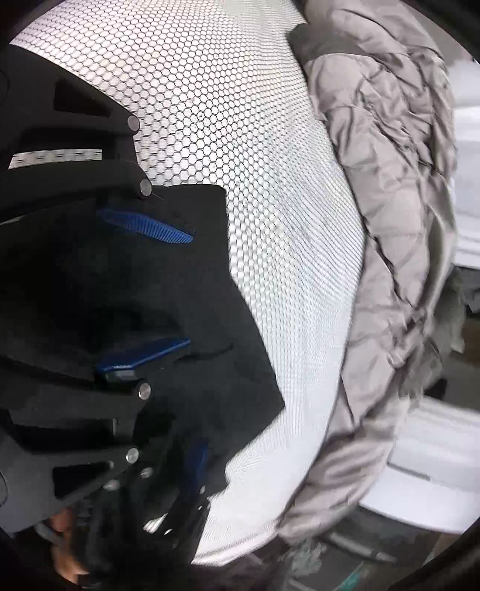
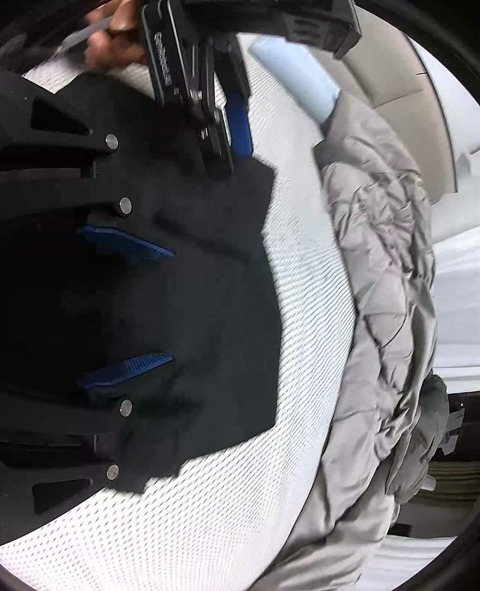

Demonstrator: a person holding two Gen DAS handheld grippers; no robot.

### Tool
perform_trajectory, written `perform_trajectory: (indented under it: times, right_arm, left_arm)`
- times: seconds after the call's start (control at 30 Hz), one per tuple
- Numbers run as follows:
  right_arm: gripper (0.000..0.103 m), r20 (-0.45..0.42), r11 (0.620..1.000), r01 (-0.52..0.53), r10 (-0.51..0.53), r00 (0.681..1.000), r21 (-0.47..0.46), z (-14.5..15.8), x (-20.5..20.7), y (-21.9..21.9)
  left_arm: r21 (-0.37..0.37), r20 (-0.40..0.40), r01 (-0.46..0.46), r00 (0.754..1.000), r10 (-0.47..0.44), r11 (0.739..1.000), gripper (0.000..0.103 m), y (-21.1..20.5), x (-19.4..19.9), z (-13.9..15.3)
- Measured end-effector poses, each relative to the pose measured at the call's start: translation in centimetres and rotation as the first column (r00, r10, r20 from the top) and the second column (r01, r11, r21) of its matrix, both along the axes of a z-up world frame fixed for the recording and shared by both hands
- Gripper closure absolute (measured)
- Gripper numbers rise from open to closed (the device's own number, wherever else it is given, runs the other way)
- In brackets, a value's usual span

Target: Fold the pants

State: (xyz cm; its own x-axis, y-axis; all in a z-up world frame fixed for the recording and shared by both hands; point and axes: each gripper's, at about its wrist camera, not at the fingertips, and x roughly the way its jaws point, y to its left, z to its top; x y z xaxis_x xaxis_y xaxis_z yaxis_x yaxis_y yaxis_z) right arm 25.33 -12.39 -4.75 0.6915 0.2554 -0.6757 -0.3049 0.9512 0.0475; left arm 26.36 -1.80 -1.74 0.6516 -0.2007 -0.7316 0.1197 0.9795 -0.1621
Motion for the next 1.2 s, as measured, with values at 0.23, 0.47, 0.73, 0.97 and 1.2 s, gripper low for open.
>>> perform_trajectory:
  times: [0.23, 0.47, 0.73, 0.97, 1.2]
  right_arm:
    - [0.049, -0.085, 0.986, -0.01, -0.004, 0.996, -0.168, -2.6, 2.7, 1.8]
    - [0.057, 0.014, 0.969, 0.065, -0.064, 0.998, -0.238, -1.0, -0.4, -1.1]
    - [0.043, -0.05, 0.985, -0.116, 0.111, 0.993, -0.128, -2.4, -2.8, 1.5]
    - [0.044, -0.01, 0.987, -0.002, 0.0, 1.0, -0.158, -1.5, -4.0, -1.8]
    - [0.043, -0.09, 0.973, -0.187, 0.176, 0.98, -0.135, -3.0, -4.8, 0.9]
  left_arm:
    - [0.108, -0.025, 0.038, 0.999, -0.035, 0.993, 0.051, -0.9, 2.1, -2.7]
    - [0.05, -0.01, -0.016, 1.0, 0.017, 0.999, 0.054, 0.0, -1.0, -0.7]
    - [0.128, -0.031, 0.229, 0.974, -0.227, 0.965, 0.05, -3.9, -7.0, -3.3]
    - [0.106, 0.023, 0.182, 0.982, -0.185, 0.978, 0.05, -1.8, -10.3, -1.1]
    - [0.225, 0.012, 0.309, 0.948, -0.32, 0.924, 0.043, -4.1, -12.5, -3.0]
